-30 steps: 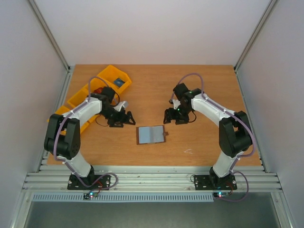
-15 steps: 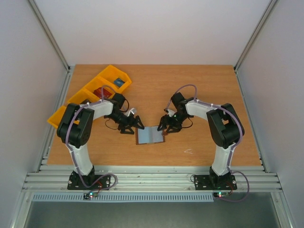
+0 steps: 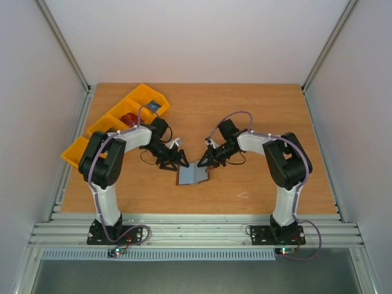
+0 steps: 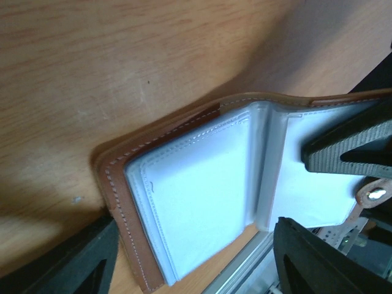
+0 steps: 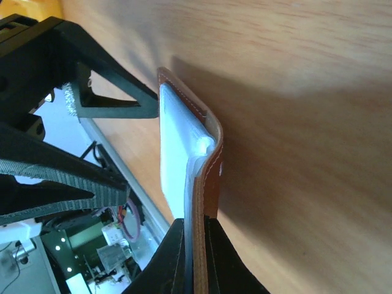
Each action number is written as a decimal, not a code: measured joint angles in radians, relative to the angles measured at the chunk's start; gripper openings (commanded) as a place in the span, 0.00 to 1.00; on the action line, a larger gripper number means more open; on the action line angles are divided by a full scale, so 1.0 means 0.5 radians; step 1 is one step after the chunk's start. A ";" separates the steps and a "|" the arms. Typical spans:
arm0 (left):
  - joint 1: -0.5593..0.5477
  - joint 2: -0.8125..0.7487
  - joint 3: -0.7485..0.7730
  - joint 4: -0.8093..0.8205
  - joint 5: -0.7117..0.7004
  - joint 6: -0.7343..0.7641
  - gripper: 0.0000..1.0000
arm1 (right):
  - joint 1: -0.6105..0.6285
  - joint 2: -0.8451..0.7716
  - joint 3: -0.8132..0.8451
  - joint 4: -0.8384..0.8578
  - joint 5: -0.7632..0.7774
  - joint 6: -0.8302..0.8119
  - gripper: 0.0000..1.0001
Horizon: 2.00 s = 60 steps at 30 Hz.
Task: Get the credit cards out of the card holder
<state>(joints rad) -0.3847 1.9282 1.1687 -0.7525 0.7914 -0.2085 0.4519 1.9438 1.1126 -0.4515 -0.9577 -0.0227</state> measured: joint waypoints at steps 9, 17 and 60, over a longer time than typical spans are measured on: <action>0.122 -0.644 0.352 -0.432 0.085 0.641 0.99 | -0.006 -0.557 0.498 -0.443 -0.019 -0.311 0.01; 0.163 -1.082 0.812 -1.032 0.334 1.217 0.99 | 0.019 -1.003 0.912 -0.661 -0.229 -0.591 0.01; 0.195 -1.278 1.099 -1.165 0.503 1.170 0.00 | 0.262 -1.192 1.039 -0.763 0.173 -0.723 0.34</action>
<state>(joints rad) -0.2874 1.2892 1.7184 -1.3350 1.0428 0.3763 0.5831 1.3479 1.6321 -0.8330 -0.8711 -0.3843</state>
